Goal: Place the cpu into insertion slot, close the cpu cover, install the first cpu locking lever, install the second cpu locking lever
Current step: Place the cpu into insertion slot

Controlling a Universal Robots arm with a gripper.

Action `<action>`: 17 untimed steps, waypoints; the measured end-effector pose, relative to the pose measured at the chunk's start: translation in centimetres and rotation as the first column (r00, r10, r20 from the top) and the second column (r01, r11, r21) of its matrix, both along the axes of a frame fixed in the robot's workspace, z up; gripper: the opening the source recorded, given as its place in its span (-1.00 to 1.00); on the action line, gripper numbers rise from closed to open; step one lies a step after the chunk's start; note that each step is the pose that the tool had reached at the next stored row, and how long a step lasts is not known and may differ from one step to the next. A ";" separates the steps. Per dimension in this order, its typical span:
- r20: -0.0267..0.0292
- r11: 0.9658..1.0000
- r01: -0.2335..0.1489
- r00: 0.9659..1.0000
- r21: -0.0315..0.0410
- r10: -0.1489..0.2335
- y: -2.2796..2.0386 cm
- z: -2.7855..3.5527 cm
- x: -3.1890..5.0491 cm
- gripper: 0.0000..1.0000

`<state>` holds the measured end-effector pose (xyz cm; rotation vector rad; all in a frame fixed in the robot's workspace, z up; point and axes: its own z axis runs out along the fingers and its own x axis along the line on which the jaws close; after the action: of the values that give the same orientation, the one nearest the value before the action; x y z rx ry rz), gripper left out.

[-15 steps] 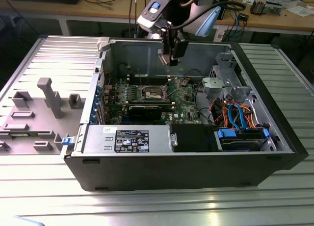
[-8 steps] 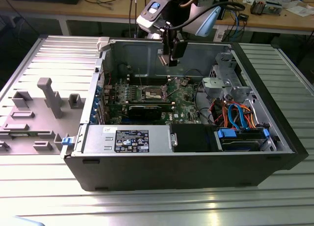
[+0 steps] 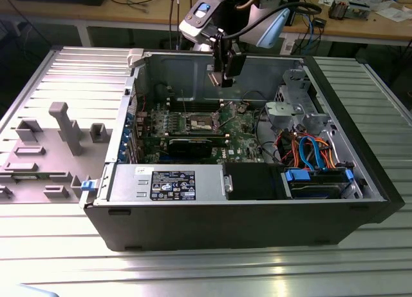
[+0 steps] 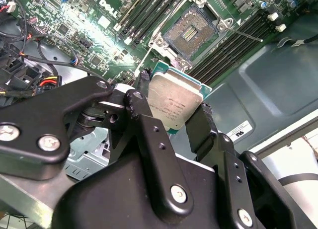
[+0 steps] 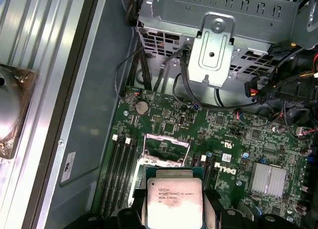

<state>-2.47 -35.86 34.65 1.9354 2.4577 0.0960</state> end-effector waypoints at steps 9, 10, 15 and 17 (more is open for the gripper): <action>0.000 0.997 0.080 0.997 0.000 -0.080 0.00 -0.07 -0.07 0.08; 0.000 0.997 0.081 0.997 0.000 -0.081 0.00 -0.07 -0.14 0.08; 0.000 0.997 0.081 0.997 0.000 -0.081 0.00 -0.08 -0.30 0.08; 0.000 0.997 0.081 0.997 0.000 -0.081 0.00 -0.08 -0.31 0.08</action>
<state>-2.78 -35.86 34.57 2.0325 2.3752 0.0949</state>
